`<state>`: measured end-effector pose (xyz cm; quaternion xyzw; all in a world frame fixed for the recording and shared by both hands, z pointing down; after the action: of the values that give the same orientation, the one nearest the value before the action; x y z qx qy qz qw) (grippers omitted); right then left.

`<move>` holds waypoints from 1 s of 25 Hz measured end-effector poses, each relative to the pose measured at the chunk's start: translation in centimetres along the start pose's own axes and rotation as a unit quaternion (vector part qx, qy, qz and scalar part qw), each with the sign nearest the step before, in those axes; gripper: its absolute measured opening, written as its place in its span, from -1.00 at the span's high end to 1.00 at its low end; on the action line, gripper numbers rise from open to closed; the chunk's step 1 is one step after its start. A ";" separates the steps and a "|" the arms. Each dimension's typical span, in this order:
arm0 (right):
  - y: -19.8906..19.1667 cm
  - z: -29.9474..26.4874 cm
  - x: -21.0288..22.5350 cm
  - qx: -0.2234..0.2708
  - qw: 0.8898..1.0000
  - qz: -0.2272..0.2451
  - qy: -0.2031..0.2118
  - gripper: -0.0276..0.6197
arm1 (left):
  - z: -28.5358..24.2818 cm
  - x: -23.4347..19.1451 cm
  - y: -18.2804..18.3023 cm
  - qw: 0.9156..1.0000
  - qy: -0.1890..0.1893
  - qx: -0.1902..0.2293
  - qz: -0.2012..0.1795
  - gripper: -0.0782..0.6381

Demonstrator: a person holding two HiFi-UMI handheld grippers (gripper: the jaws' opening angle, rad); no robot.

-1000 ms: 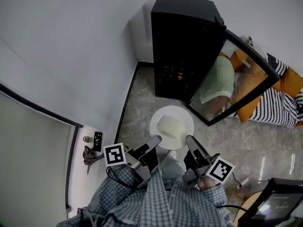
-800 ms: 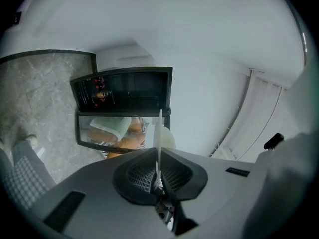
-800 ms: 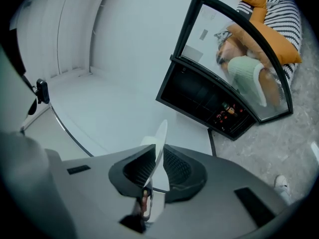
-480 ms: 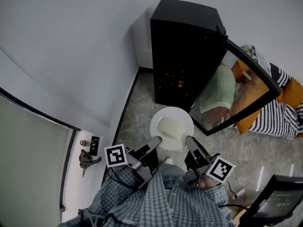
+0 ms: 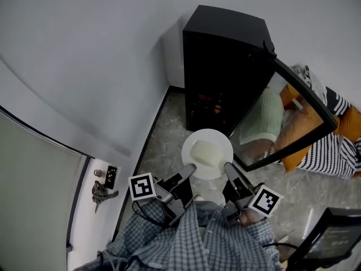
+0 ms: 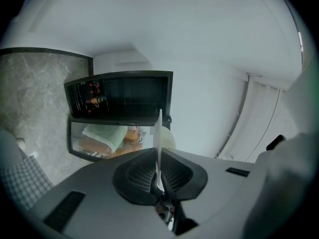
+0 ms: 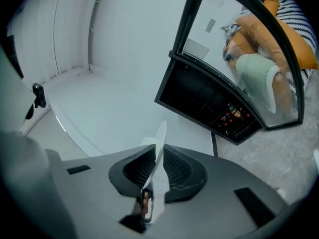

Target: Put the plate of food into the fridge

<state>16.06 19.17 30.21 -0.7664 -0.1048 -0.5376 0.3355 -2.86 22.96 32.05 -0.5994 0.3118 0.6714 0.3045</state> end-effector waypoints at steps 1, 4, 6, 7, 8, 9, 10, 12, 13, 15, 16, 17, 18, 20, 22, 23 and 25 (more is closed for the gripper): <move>0.0 -0.1 0.1 0.000 1.000 -0.004 -0.001 0.75 | -0.1 0.0 0.1 1.000 0.001 0.000 0.001 0.71; 0.1 0.0 0.4 0.001 1.000 -0.013 -0.005 0.75 | -0.4 -0.1 0.0 1.000 0.004 0.000 0.006 0.71; 0.4 0.0 0.7 0.000 1.000 -0.011 -0.006 0.75 | -0.6 -0.1 0.0 1.000 0.008 -0.001 0.005 0.71; 0.6 -0.1 0.9 -0.001 1.000 -0.012 -0.005 0.75 | -0.9 -0.1 0.1 1.000 0.010 -0.001 0.005 0.71; 0.7 -0.3 1.0 0.000 1.000 -0.015 -0.004 0.75 | -1.1 -0.2 0.2 1.000 0.012 -0.001 0.006 0.71; 0.9 -0.5 1.1 0.000 1.000 -0.018 -0.003 0.75 | -1.3 -0.2 0.4 1.000 0.014 -0.001 0.007 0.71; 1.1 -0.7 1.2 0.001 1.000 -0.021 -0.003 0.75 | -1.5 -0.2 0.6 1.000 0.015 -0.002 0.009 0.71; 1.5 -1.2 1.4 0.000 1.000 -0.021 -0.004 0.75 | -2.0 -0.3 1.0 1.000 0.017 -0.001 0.009 0.71; 1.7 -1.4 1.4 -0.001 1.000 -0.020 -0.004 0.75 | -2.1 -0.3 1.3 1.000 0.019 -0.001 0.009 0.71; 2.0 -2.1 1.6 -0.004 1.000 -0.021 -0.002 0.75 | -2.4 -0.4 1.9 1.000 0.021 0.001 0.012 0.71; 2.1 -2.5 1.7 -0.005 1.000 -0.023 -0.002 0.75 | -2.6 -0.5 2.3 1.000 0.022 0.001 0.015 0.71; 2.3 -2.9 1.8 -0.004 1.000 -0.026 -0.003 0.75 | -2.8 -0.6 2.7 1.000 0.024 -0.001 0.017 0.71; 2.3 -3.3 1.9 -0.004 1.000 -0.030 -0.006 0.75 | -3.0 -0.7 3.1 0.999 0.026 -0.003 0.020 0.71; 2.6 -4.1 2.1 -0.003 1.000 -0.029 -0.011 0.75 | -3.5 -0.9 4.0 0.999 0.029 -0.009 0.021 0.71; 3.3 -5.0 2.4 -0.003 0.999 -0.029 -0.016 0.75 | -4.3 -1.2 5.1 0.999 0.031 -0.013 0.021 0.71; 3.7 -5.4 2.6 -0.002 0.999 -0.033 -0.020 0.75 | -4.8 -1.3 5.6 0.999 0.032 -0.015 0.022 0.71; 4.4 -6.1 3.1 0.003 0.999 -0.041 -0.029 0.75 | -5.9 -1.6 6.5 0.999 0.034 -0.021 0.023 0.71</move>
<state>14.97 11.40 32.38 -0.7756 -0.1470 -0.5285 0.3121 -4.17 14.31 33.46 -0.6212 0.3215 0.6636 0.2654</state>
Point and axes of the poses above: the fingertips, and each gripper's own axes: z backward along the fingers, x to its right, y out of its top, the point moved 6 cm from there along z, backward along the fingers, and after that the axes turned 4 degrees about -y, right-handed, at the moved point
